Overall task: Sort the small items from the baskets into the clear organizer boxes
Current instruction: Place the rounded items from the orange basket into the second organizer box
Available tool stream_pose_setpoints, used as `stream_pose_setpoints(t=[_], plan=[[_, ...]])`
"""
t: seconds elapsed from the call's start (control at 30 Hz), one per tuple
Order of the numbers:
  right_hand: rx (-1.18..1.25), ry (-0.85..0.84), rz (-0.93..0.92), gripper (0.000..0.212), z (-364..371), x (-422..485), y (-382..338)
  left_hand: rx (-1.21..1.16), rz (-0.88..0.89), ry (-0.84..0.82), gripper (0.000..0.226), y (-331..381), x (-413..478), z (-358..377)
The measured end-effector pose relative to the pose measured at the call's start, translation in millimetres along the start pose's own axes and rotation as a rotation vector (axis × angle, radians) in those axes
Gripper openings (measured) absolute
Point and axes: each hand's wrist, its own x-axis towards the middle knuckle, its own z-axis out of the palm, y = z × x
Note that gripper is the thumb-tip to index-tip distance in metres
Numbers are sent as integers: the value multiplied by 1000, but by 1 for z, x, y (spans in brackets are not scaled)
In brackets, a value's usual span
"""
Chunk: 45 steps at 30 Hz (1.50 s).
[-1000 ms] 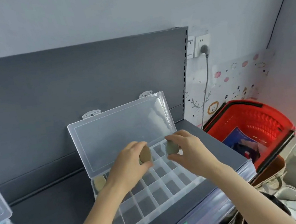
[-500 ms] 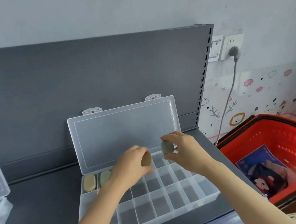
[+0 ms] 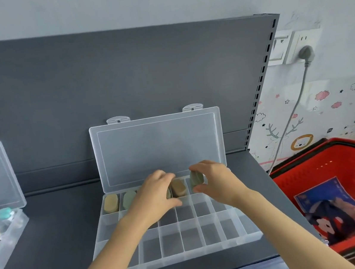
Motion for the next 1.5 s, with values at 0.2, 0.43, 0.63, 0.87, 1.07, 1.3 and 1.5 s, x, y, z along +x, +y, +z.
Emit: stream_pose_setpoints(t=[0.2,0.43,0.63,0.87,1.07,1.3,1.5], plan=[[-53,-81,12,39,9,5,2,-4,-12,67,56,-13,-15,-9],[-106,-130,0,32,10,6,3,2,-13,88,50,-17,-20,-14],[-125,-134,8,33,10,1,-1,13,-5,81,47,-21,-24,-14],[-140,-96,-69,16,23,-5,-15,24,41,53,48,-24,-29,-12],[-224,-79,-67,16,29,-11,-9,24,50,57,50,-27,-33,-13],[-144,-86,-71,28,16,-15,-20,22,43,61,55,-27,-36,-17],[-272,-38,-224,41,16,-15,-39,220,51,154,65,-31,-45,-26]])
